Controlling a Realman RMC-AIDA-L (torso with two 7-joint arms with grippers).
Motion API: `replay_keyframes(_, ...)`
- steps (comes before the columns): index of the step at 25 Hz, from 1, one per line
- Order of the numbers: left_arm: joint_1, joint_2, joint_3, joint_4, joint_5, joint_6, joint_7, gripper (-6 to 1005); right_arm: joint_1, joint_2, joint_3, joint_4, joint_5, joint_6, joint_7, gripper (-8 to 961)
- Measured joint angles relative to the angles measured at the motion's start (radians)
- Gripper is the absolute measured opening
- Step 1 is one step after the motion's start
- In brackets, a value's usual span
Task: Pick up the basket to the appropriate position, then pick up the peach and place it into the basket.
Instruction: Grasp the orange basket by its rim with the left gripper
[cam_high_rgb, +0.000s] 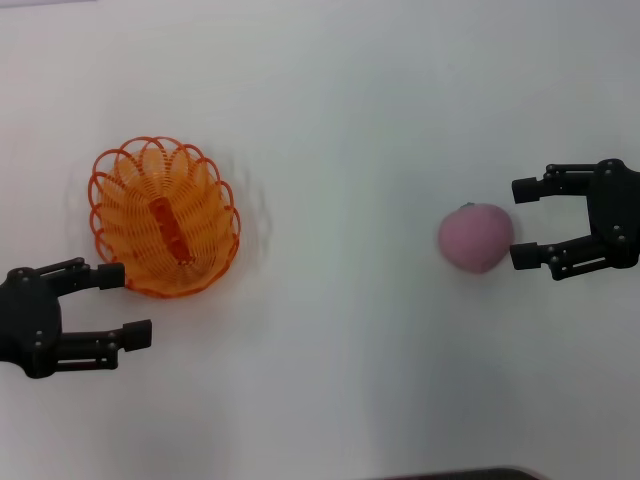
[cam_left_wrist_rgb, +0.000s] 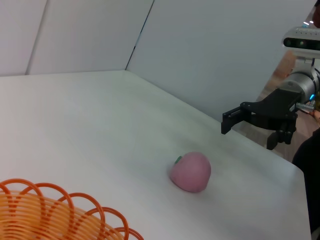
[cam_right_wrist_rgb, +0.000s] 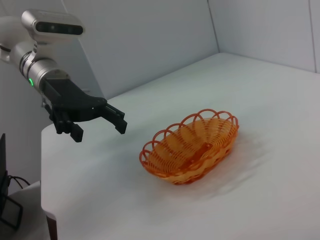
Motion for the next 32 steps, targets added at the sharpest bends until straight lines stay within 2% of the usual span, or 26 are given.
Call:
replay_keyframes(15, 0.004, -0.002, 0.000, 0.000, 0.000, -0.003, 0.000, 922, 0.005, 0.002, -0.001, -0.004, 0.000, 0.000, 0.000, 956)
replay_keyframes(20, -0.013, -0.001, -0.002, 0.035, -0.007, -0.019, -0.055, 918, 0.010, 0.002, 0.002, -0.005, 0.000, 0.000, 0.000, 956)
replay_keyframes(25, -0.077, 0.004, -0.002, 0.115, -0.010, -0.043, -0.180, 914, 0.015, 0.001, 0.003, -0.009, 0.000, 0.000, 0.000, 956)
replay_keyframes(30, -0.192, 0.030, 0.005, 0.131, -0.003, -0.147, -0.341, 910, 0.021, 0.000, 0.001, -0.009, 0.000, 0.018, 0.000, 956)
replay_keyframes(31, -0.192, 0.030, 0.005, 0.131, -0.003, -0.147, -0.341, 909, 0.022, 0.000, 0.000, -0.009, 0.000, 0.022, 0.000, 956)
replay_keyframes(32, -0.229, 0.039, 0.009, 0.129, 0.000, -0.172, -0.376, 909, 0.023, 0.000, -0.001, -0.009, 0.000, 0.025, 0.000, 956)
